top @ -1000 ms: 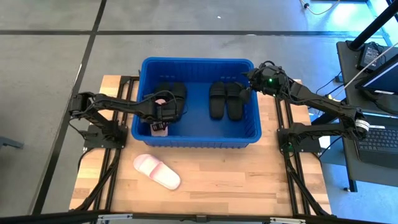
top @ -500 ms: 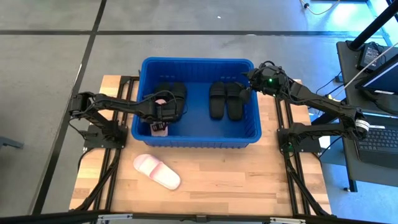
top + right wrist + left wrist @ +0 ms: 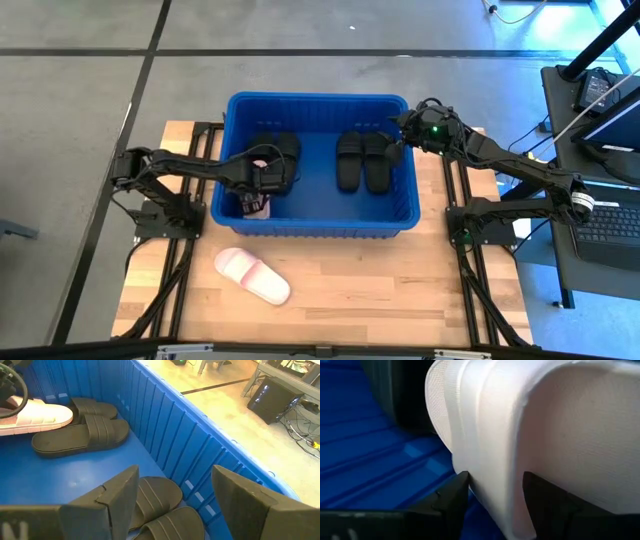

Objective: Pick and place slides into bin
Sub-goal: Put the pink slide into the organizer bin

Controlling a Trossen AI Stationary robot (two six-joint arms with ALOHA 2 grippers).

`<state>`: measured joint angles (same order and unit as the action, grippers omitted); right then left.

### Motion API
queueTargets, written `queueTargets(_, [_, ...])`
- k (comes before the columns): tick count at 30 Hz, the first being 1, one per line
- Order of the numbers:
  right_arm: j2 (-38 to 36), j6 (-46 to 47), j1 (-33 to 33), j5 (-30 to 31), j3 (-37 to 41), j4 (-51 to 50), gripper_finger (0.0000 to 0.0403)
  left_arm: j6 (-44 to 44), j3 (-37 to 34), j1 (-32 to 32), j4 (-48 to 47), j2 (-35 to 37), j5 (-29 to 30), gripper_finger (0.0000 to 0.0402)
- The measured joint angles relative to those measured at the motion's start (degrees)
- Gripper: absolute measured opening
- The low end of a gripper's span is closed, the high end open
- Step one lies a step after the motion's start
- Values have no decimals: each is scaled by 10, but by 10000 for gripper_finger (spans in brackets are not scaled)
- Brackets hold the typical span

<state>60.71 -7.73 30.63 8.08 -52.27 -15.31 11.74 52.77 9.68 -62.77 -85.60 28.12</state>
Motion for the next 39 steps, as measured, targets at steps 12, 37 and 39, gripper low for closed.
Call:
queueTargets(12, [0, 1, 0, 0, 0, 0, 251, 2, 65, 3, -72, 0, -22, 216])
queueTargets(37, [0, -2, 0, -1, 0, -9, 251, 182, 546, -109, -198, 0, -126, 216])
queueTargets(39, [0, -2, 0, -1, 0, -13, 251, 219, 560, -151, -194, 0, -123, 216])
